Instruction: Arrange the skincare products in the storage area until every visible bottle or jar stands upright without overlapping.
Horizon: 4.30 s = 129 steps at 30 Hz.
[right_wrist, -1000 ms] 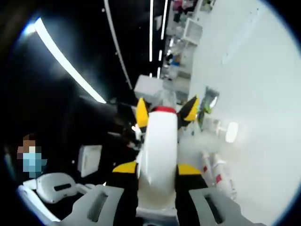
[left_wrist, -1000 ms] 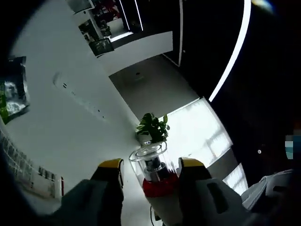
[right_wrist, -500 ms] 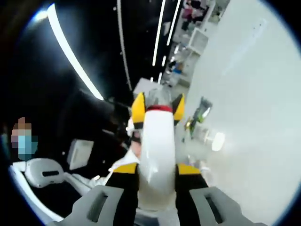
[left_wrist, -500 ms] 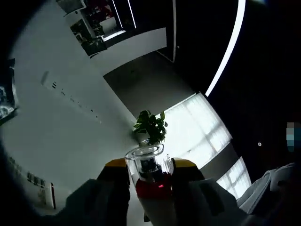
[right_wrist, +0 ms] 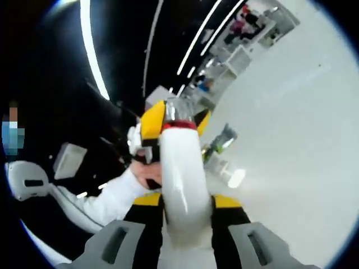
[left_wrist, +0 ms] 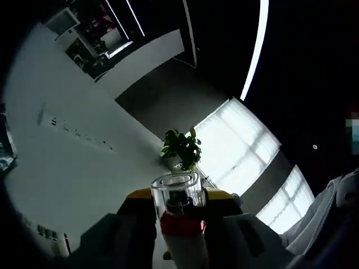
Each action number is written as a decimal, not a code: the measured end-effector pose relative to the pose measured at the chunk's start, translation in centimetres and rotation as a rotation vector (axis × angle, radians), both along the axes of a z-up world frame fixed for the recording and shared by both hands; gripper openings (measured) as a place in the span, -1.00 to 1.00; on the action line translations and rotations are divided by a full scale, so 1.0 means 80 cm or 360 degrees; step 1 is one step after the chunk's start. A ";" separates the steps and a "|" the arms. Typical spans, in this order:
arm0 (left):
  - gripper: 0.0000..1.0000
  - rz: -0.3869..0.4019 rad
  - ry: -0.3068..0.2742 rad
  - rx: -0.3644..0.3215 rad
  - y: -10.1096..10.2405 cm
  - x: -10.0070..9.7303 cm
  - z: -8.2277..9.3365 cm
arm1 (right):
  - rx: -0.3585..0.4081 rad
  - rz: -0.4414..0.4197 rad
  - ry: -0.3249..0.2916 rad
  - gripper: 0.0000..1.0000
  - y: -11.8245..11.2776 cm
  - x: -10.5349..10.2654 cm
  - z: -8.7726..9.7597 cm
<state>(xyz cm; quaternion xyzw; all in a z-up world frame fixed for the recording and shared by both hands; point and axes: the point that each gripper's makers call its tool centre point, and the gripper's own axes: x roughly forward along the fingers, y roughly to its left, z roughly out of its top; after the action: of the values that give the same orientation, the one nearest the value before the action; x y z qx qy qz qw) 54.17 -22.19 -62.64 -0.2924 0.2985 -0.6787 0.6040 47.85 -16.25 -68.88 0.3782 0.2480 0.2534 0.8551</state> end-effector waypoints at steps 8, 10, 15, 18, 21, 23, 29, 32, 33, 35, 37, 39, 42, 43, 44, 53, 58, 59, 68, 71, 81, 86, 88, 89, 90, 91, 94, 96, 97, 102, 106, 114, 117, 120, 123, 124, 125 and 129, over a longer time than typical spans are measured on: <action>-0.49 -0.0062 -0.0218 0.0082 -0.008 -0.012 -0.006 | -0.0290 -0.0043 0.0015 -0.47 -0.010 0.003 -0.020; -0.50 -0.0074 -0.0276 0.0101 -0.010 -0.015 -0.008 | -0.0332 -0.0043 0.0028 -0.48 -0.010 0.004 -0.023; -0.50 -0.0079 -0.0368 0.0132 -0.014 -0.015 -0.011 | -0.0343 -0.0072 0.0036 -0.48 -0.012 0.006 -0.028; -0.50 -0.0083 -0.0429 0.0136 -0.014 -0.018 -0.012 | -0.0459 -0.0097 0.0015 -0.49 -0.019 0.009 -0.032; -0.50 -0.0079 -0.0429 0.0164 -0.017 -0.016 -0.017 | -0.0515 -0.0111 0.0026 -0.49 -0.024 0.009 -0.037; -0.50 -0.0085 -0.0441 0.0169 -0.018 -0.018 -0.019 | -0.0550 -0.0117 0.0020 -0.50 -0.026 0.010 -0.040; -0.50 -0.0183 -0.0656 0.0184 -0.022 -0.031 -0.023 | -0.0663 -0.0183 -0.0030 -0.51 -0.031 0.008 -0.048; -0.49 -0.0230 -0.0760 0.0203 -0.021 -0.043 -0.025 | -0.0728 -0.0216 -0.0040 -0.51 -0.032 0.007 -0.053; -0.49 -0.0241 -0.0782 0.0207 -0.021 -0.045 -0.026 | -0.0750 -0.0225 -0.0043 -0.51 -0.030 0.007 -0.056; -0.49 -0.0269 -0.0839 0.0210 -0.019 -0.051 -0.028 | -0.0780 -0.0242 -0.0047 -0.51 -0.029 0.006 -0.058; -0.49 -0.0270 -0.0844 0.0217 -0.017 -0.054 -0.031 | -0.0810 -0.0261 -0.0045 -0.52 -0.029 0.006 -0.061; -0.49 -0.0257 -0.0884 0.0252 -0.016 -0.053 -0.038 | -0.0967 -0.0286 -0.0077 -0.54 -0.035 0.006 -0.065; -0.49 -0.0258 -0.0914 0.0217 -0.014 -0.057 -0.034 | -0.0988 -0.0321 -0.0093 -0.55 -0.030 0.006 -0.064; -0.49 -0.0262 -0.0917 0.0213 -0.013 -0.058 -0.034 | -0.0982 -0.0353 -0.0085 -0.55 -0.031 0.006 -0.064; -0.49 -0.0262 -0.0926 0.0211 -0.013 -0.058 -0.033 | -0.0990 -0.0369 -0.0088 -0.56 -0.031 0.006 -0.064; -0.49 -0.0286 -0.1014 0.0139 0.000 -0.071 -0.028 | -0.1139 -0.0474 -0.0108 -0.57 -0.027 -0.002 -0.064; -0.49 -0.0305 -0.1038 0.0129 0.003 -0.076 -0.028 | -0.1118 -0.0551 -0.0101 -0.57 -0.024 -0.008 -0.065; -0.49 -0.0304 -0.1044 0.0128 0.004 -0.078 -0.028 | -0.1135 -0.0552 -0.0106 -0.58 -0.024 -0.008 -0.065; -0.48 -0.0331 -0.1129 0.0076 0.013 -0.093 -0.026 | -0.1194 -0.0572 -0.0131 -0.58 -0.022 -0.016 -0.066; -0.48 -0.0338 -0.1130 0.0062 0.014 -0.096 -0.025 | -0.1190 -0.0584 -0.0129 -0.59 -0.021 -0.018 -0.066; -0.47 -0.0309 -0.1151 0.0036 0.020 -0.102 -0.025 | -0.1181 -0.0607 -0.0159 -0.59 -0.019 -0.024 -0.063; -0.46 -0.0322 -0.1141 0.0025 0.021 -0.102 -0.024 | -0.1199 -0.0587 -0.0158 -0.61 -0.019 -0.025 -0.062; -0.47 -0.0317 -0.1159 0.0021 0.019 -0.102 -0.023 | -0.1204 -0.0588 -0.0158 -0.61 -0.020 -0.025 -0.061; -0.47 -0.0318 -0.1168 0.0017 0.017 -0.101 -0.023 | -0.1203 -0.0590 -0.0153 -0.61 -0.021 -0.025 -0.061; -0.47 -0.0323 -0.1166 0.0016 0.017 -0.102 -0.023 | -0.1203 -0.0592 -0.0151 -0.61 -0.021 -0.025 -0.061; -0.47 -0.0327 -0.1161 0.0014 0.017 -0.101 -0.023 | -0.1203 -0.0594 -0.0147 -0.61 -0.021 -0.025 -0.061; -0.47 -0.0348 -0.1151 -0.0004 0.018 -0.102 -0.023 | -0.1211 -0.0593 -0.0142 -0.62 -0.021 -0.025 -0.061; -0.47 -0.0364 -0.1152 -0.0010 0.018 -0.103 -0.023 | -0.1237 -0.0595 -0.0141 -0.63 -0.019 -0.026 -0.060; -0.47 -0.0372 -0.1153 -0.0013 0.018 -0.103 -0.022 | -0.1256 -0.0602 -0.0134 -0.63 -0.018 -0.027 -0.062; -0.46 -0.0401 -0.1127 -0.0021 0.020 -0.103 -0.022 | -0.1267 -0.0621 -0.0111 -0.66 -0.017 -0.029 -0.065; -0.41 -0.0381 -0.1112 -0.0034 0.021 -0.100 -0.019 | -0.1273 -0.0625 -0.0099 -0.71 -0.018 -0.032 -0.069; -0.39 -0.0381 -0.1109 -0.0026 0.024 -0.100 -0.019 | -0.1242 -0.0632 -0.0089 -0.73 -0.019 -0.033 -0.071; -0.35 -0.0387 -0.1110 -0.0016 0.029 -0.102 -0.020 | -0.1227 -0.0628 -0.0088 -0.69 -0.018 -0.033 -0.070; -0.34 -0.0374 -0.1117 0.0011 0.034 -0.101 -0.023 | -0.1225 -0.0625 -0.0083 -0.68 -0.018 -0.034 -0.071; -0.32 -0.0336 -0.1092 0.0029 0.041 -0.098 -0.022 | -0.1212 -0.0621 -0.0077 -0.65 -0.016 -0.036 -0.071; -0.32 -0.0301 -0.1073 0.0043 0.045 -0.094 -0.022 | -0.1210 -0.0617 -0.0078 -0.63 -0.015 -0.036 -0.071; -0.31 -0.0280 -0.1060 0.0034 0.049 -0.094 -0.021 | -0.1209 -0.0613 -0.0081 -0.62 -0.015 -0.036 -0.071; -0.26 -0.0216 -0.1033 0.0072 0.071 -0.091 -0.030 | -0.1194 -0.0632 -0.0086 -0.60 -0.014 -0.039 -0.068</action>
<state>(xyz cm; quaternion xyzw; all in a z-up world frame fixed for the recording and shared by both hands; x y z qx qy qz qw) 46.91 -16.51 -65.03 -0.0271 0.1242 -0.7683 0.6274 44.74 -17.39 -74.30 0.0742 0.2228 -0.0141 0.9719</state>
